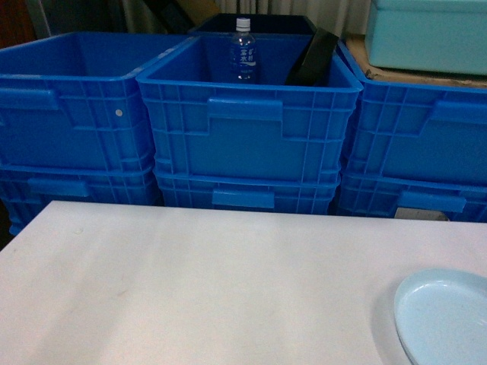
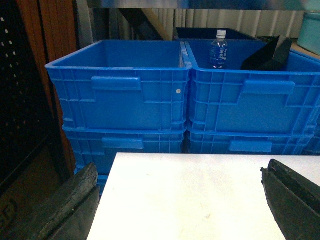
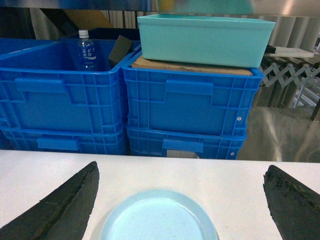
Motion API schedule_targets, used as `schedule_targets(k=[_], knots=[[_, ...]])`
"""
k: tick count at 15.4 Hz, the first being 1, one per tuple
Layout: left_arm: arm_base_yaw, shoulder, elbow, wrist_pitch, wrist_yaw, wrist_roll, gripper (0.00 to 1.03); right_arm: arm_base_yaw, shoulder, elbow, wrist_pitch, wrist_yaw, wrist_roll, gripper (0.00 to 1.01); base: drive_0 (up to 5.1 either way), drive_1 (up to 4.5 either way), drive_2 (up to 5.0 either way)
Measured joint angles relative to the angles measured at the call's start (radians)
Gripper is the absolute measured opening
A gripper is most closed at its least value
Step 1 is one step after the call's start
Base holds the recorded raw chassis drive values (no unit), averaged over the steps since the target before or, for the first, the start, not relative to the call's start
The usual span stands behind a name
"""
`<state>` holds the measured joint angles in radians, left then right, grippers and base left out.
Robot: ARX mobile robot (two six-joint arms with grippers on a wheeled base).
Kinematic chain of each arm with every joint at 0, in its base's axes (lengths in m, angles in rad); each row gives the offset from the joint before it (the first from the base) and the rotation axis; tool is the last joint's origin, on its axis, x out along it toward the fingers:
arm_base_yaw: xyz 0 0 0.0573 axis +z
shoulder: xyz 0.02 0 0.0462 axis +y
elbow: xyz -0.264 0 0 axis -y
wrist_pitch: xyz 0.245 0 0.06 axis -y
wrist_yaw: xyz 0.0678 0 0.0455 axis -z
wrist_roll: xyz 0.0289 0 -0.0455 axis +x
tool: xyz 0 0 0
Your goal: Place blue tray on left shelf second layer neatly
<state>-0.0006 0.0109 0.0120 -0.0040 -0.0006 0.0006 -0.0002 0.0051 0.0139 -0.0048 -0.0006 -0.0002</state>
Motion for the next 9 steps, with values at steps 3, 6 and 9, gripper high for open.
schedule_targets(k=[3, 6, 9], knots=[[0.000, 0.000, 0.000, 0.000, 0.000, 0.000, 0.98, 0.000, 0.000, 0.000, 0.000, 0.000, 0.000, 0.98, 0.0, 0.00, 0.0], [0.000, 0.000, 0.000, 0.000, 0.000, 0.000, 0.98, 0.000, 0.000, 0.000, 0.000, 0.000, 0.000, 0.98, 0.0, 0.00, 0.0], [0.000, 0.000, 0.000, 0.000, 0.000, 0.000, 0.98, 0.000, 0.000, 0.000, 0.000, 0.000, 0.000, 0.98, 0.0, 0.00, 0.0]])
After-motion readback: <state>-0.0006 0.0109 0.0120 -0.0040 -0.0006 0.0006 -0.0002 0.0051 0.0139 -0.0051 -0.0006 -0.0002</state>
